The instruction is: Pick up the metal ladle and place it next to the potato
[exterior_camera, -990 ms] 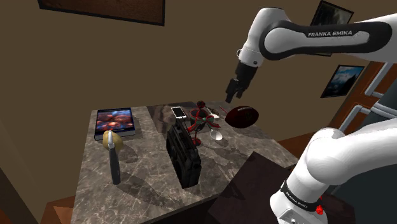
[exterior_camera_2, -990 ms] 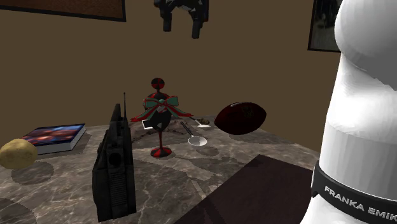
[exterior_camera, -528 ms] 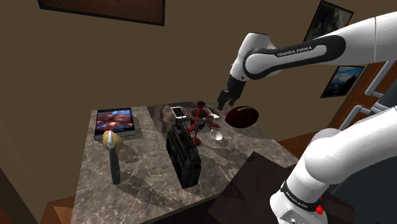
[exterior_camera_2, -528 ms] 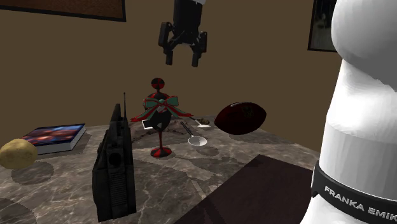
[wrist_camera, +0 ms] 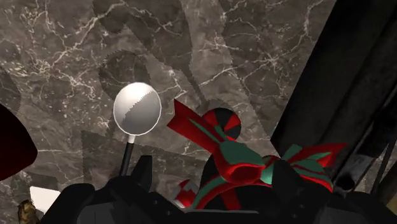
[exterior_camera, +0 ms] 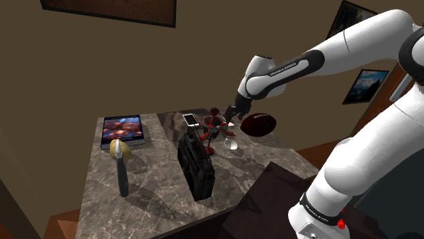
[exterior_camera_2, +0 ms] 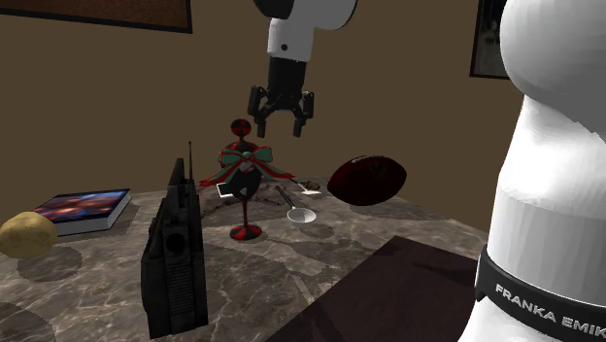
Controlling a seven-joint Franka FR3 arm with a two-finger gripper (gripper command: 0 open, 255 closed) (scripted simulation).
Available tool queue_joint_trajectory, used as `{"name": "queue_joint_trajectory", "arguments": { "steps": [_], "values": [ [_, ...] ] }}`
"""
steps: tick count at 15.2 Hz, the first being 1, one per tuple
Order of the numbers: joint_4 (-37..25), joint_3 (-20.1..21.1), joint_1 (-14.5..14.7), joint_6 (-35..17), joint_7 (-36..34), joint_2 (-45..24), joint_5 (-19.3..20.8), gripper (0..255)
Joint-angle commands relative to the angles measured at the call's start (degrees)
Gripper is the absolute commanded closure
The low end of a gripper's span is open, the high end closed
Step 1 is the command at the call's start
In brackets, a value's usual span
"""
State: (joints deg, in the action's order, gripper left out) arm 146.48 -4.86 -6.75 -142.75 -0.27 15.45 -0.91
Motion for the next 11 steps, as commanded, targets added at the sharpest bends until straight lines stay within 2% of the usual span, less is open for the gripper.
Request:
{"name": "queue_joint_trajectory", "arguments": {
  "steps": [1,5,8,9,11],
  "values": [
    [-1.0,-1.0,-0.5,-4.0,0.6,-4.4,-0.6,0],
    [-3.9,-2.6,-1.0,-11.0,2.2,-13.2,-3.2,0],
    [-6.8,-3.9,-1.1,-15.4,4.4,-20.0,-6.6,0],
    [-6.5,-3.8,-1.6,-22.9,3.3,-13.2,-4.6,0],
    [-7.4,-4.1,-1.6,-23.3,4.3,-15.3,-6.1,0]
  ]
}}
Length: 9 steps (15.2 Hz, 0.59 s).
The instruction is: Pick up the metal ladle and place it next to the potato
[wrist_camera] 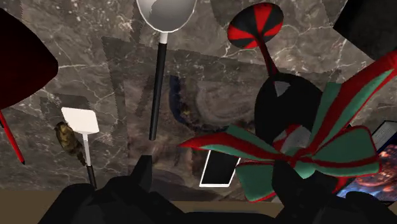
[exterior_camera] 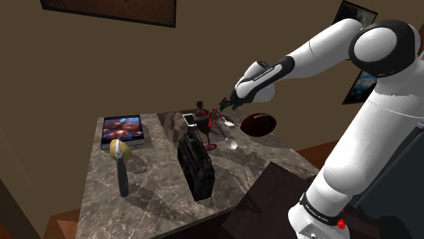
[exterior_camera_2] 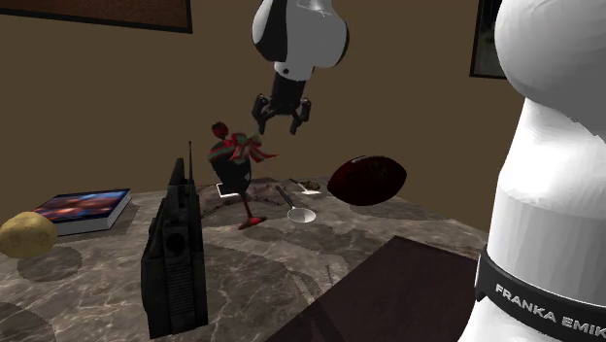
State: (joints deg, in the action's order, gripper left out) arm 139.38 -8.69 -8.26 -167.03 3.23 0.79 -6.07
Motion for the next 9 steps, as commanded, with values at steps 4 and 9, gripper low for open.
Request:
{"name": "queue_joint_trajectory", "arguments": {
  "steps": [4,9],
  "values": [
    [-4.2,0.1,-1.3,-0.5,5.1,-9.0,-7.0,0],
    [-9.8,2.4,-4.9,-1.3,8.4,-19.2,-12.3,0]
  ]
}}
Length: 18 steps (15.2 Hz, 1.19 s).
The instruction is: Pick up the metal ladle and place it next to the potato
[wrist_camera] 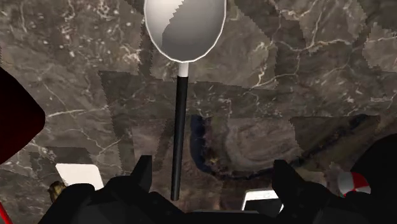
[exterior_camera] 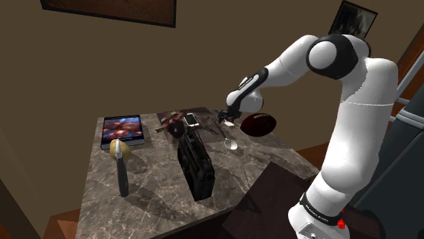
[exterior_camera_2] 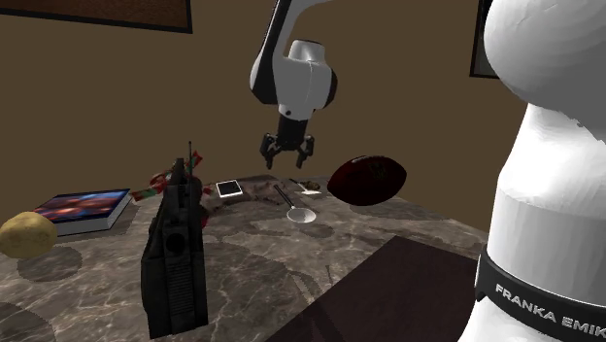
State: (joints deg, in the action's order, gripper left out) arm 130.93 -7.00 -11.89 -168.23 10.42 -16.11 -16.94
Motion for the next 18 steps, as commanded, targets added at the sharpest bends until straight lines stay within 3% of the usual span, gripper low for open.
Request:
{"name": "queue_joint_trajectory", "arguments": {
  "steps": [1,6,13,18],
  "values": [
    [-2.6,1.2,-2.0,-0.2,1.6,-4.3,-2.0,0],
    [-8.4,2.6,-4.8,-0.2,2.4,-13.4,-3.9,0],
    [-12.2,4.4,-6.2,-2.6,3.2,-19.4,-4.7,0],
    [-12.5,4.5,-6.3,-2.8,3.3,-19.9,-4.8,0]
  ]
}}
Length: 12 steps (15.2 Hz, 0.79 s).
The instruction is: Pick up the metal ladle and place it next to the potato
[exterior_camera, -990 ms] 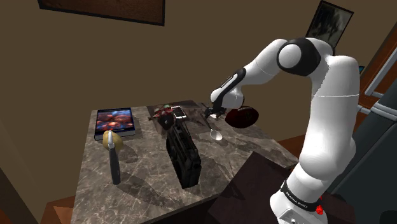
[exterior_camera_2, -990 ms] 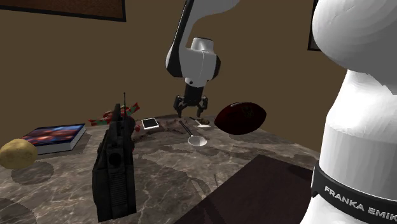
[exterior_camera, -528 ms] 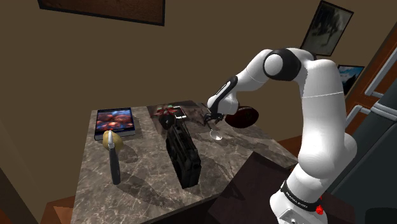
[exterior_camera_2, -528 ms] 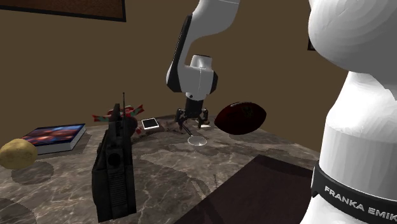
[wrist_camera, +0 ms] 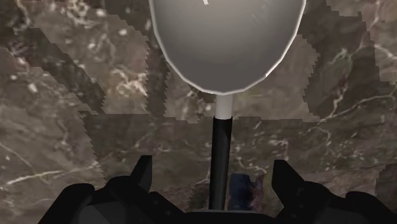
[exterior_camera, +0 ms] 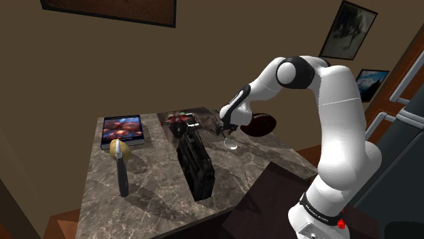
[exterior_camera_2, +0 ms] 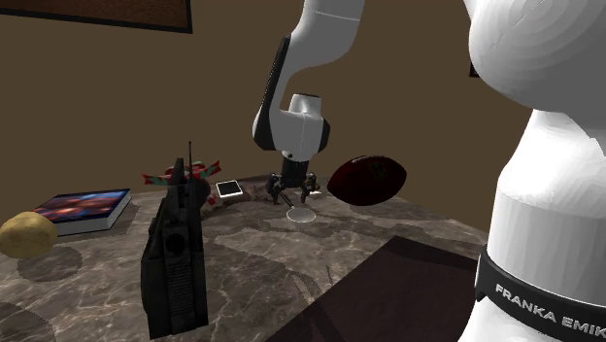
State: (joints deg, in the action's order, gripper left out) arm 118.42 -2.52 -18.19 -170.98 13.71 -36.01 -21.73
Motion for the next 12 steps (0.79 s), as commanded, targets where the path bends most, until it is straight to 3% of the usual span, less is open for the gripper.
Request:
{"name": "queue_joint_trajectory", "arguments": {
  "steps": [1,3,4,12],
  "values": [
    [0.0,0.0,0.0,0.0,0.0,0.0,0.0,0],
    [0.0,0.0,0.0,0.0,0.0,0.0,0.0,0],
    [0.0,0.0,0.0,0.0,0.0,0.0,0.0,255],
    [0.0,0.0,0.0,0.0,0.0,0.0,0.0,255]
  ]
}}
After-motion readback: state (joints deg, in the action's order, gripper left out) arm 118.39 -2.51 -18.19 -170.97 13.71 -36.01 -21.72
